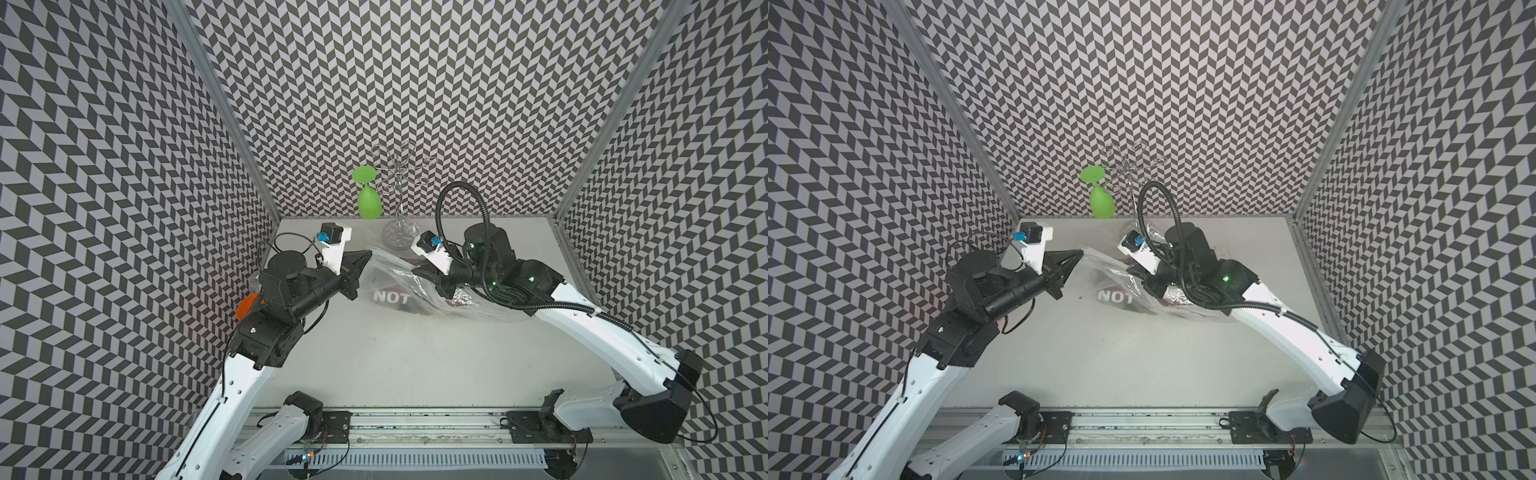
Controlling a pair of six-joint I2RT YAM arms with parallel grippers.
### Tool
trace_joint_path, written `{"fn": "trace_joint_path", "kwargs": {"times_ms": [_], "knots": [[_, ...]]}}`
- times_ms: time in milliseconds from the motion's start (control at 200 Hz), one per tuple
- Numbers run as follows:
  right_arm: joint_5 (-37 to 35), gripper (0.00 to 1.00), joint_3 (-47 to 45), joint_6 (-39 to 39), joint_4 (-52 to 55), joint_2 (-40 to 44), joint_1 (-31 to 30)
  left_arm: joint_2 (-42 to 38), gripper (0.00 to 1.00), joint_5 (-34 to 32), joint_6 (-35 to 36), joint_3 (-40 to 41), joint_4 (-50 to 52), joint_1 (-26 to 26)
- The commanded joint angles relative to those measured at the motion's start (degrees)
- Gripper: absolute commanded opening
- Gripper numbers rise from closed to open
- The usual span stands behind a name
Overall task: Place the folded shirt into the vacuum bag
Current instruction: Close the vacuum bag at the center of the board.
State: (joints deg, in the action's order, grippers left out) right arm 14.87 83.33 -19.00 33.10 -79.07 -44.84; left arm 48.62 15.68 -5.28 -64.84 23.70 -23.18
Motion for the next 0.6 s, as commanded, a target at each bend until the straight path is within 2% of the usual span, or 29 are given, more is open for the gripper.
{"fn": "trace_joint_path", "kwargs": {"times_ms": [0, 451, 591], "knots": [[-9.1, 0.00, -1.9, -1.9, 13.7, 0.0, 1.4, -4.1, 0.00, -12.2, 0.9, -6.4, -11.4, 1.4], [-13.3, 0.00, -1.8, -7.5, 14.7, 1.5, 1.5, -6.8, 0.00, -20.2, 2.6, -2.4, -13.1, 1.1], [-11.6, 0.00, -1.5, -7.7, 15.2, 1.1, 1.6, -7.1, 0.00, -22.4, 4.0, -1.0, -12.6, 1.2]]}}
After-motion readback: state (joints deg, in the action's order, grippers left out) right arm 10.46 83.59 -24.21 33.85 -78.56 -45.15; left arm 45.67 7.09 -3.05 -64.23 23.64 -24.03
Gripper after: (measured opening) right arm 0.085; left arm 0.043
